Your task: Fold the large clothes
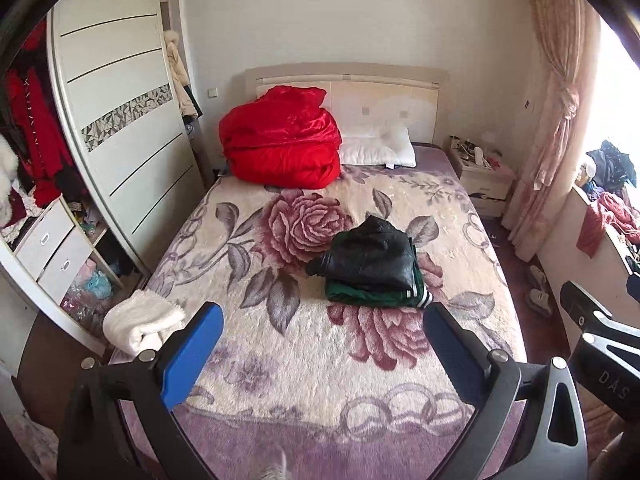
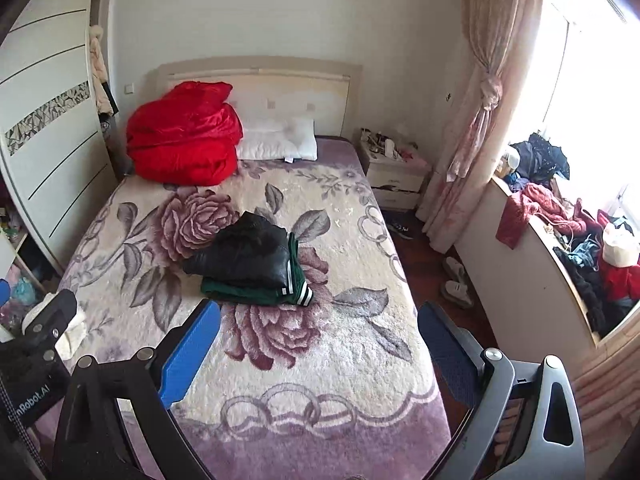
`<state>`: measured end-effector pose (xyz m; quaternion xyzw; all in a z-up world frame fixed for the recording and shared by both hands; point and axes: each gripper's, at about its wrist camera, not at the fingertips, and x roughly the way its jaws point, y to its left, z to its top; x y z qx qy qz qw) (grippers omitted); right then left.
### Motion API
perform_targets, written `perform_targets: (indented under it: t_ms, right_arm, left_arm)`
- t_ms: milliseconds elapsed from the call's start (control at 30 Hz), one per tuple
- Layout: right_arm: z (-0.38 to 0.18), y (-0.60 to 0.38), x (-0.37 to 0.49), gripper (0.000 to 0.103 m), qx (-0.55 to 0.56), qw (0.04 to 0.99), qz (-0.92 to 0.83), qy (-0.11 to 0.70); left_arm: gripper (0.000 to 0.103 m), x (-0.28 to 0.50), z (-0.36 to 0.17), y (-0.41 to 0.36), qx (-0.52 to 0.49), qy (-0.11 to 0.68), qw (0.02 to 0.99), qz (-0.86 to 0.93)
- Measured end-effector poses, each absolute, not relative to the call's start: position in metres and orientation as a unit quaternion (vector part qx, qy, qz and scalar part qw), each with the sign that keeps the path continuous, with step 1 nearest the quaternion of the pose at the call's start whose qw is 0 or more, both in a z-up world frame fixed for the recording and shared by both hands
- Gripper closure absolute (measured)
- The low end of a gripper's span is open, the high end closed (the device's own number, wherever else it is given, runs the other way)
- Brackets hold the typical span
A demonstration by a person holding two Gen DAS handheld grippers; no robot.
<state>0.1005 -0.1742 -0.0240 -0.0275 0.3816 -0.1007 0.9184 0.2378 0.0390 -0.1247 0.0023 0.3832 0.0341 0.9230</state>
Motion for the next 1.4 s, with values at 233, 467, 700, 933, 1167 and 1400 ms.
perform_targets:
  t_ms: [233,467,700,933,1167,1400]
  right_arm:
    - [0.017,-0.180,0.041,0.003,-0.028,0.917,-0.088,0.389]
    - [0.053,-0.186,0.005,0.003,-0.035,0.926,-0.081,0.368]
    - [0.071,-0.190,-0.010,0.002,-0.034,0.931,-0.071,0.357]
    - [0.079,-0.192,-0.013,0.002,-0.029,0.933,-0.059,0.355]
    - [0.083,-0.195,-0.009,0.002,-0.025,0.934,-0.055,0.351]
    - [0.085,-0.196,-0.009,0.002,-0.024,0.935,-0.052,0.351]
  left_arm:
    - [0.001,0.196,-0.086,0.039,-0.008,0.367,0.929,0.037]
    - [0.000,0.175,-0.068,0.041,-0.009,0.349,0.936,0.042]
    - [0.000,0.163,-0.063,0.039,-0.010,0.342,0.939,0.042]
    - [0.000,0.157,-0.061,0.038,-0.010,0.339,0.940,0.041]
    - [0.000,0.152,-0.057,0.037,-0.005,0.334,0.941,0.045]
    - [0.000,0.151,-0.055,0.037,-0.003,0.332,0.942,0.046]
